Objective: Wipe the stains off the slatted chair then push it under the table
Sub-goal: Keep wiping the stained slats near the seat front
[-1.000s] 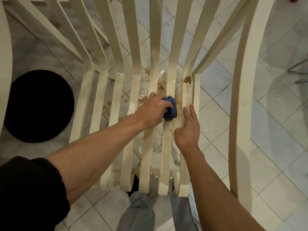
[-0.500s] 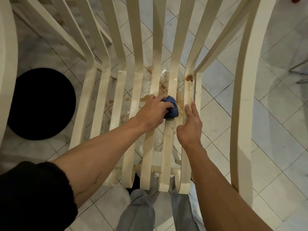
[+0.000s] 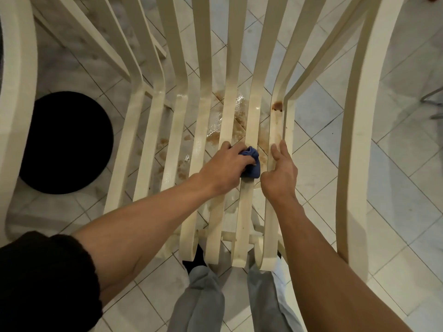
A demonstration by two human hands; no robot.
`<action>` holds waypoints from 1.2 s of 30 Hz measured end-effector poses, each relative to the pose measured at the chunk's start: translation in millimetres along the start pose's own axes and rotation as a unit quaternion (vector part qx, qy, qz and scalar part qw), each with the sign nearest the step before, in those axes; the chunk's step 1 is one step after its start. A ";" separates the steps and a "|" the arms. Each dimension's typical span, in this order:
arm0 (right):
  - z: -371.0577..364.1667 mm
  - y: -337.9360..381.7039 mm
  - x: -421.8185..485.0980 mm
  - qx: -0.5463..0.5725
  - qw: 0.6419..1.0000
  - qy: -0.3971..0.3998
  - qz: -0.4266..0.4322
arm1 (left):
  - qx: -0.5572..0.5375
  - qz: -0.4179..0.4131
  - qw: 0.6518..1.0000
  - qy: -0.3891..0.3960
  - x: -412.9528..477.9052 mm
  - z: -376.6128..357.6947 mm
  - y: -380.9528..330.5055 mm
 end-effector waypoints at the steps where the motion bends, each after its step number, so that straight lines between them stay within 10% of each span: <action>1: -0.1 -0.5 -0.3 0.005 1.000 0.002 -0.006 | 0.001 0.002 1.000 0.000 -7.3 -4.4 -1.0; 28: -5.3 -0.2 -1.6 -0.078 0.997 0.020 0.003 | -0.087 0.020 0.996 -0.021 -61.5 -34.5 1.2; 36: -4.8 9.9 -4.6 -0.165 0.986 0.024 0.029 | -0.088 0.004 0.992 0.092 -75.7 -49.3 -14.9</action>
Point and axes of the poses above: each hand's wrist, its own x-axis towards the middle knuckle, its own z-axis out of the back of the hand, y = z × x, the point moved 10 cm from there along x, towards the middle knuckle, and after that the axes turned 13 degrees about -x, right-handed, at the moved point
